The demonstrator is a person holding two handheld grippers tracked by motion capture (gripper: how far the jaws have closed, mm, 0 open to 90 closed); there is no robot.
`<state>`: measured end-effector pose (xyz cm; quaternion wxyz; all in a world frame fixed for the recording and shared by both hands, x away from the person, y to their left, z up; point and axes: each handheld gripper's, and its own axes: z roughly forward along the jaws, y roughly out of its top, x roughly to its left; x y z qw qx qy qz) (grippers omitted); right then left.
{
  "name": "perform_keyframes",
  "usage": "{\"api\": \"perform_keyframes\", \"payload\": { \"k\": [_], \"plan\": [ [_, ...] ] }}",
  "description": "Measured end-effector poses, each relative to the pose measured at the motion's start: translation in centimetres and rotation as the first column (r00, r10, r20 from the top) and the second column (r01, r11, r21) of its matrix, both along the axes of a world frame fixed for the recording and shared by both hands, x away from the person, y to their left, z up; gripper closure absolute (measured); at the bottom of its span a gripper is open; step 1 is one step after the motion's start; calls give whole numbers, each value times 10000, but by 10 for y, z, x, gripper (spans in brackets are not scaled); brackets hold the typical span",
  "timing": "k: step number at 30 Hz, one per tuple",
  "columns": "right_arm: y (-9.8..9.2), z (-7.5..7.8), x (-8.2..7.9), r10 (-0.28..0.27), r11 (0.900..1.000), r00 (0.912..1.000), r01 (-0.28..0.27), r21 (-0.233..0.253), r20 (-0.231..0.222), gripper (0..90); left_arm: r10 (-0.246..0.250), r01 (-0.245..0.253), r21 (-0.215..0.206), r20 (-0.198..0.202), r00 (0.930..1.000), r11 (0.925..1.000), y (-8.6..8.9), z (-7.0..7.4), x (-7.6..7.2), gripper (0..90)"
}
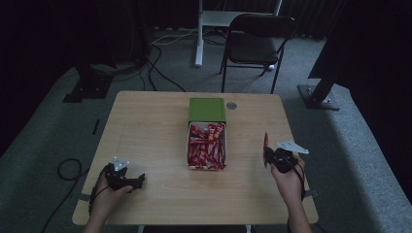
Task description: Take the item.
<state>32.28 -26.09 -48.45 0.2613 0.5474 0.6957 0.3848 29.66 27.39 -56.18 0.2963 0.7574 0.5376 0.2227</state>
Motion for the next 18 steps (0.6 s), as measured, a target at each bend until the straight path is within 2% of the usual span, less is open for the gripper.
{"api": "perform_keyframes", "payload": {
  "k": [8,18],
  "plan": [
    [-12,-18,1,-401,9991,9990,398,-162,-192,886,24,-24,-37,21,10000,10000,0,0,0,23],
    [-20,-32,2,-595,9978,9976,584,-298,-362,886,25,-25,-34,19,10000,10000,0,0,0,24]
  ]
}}
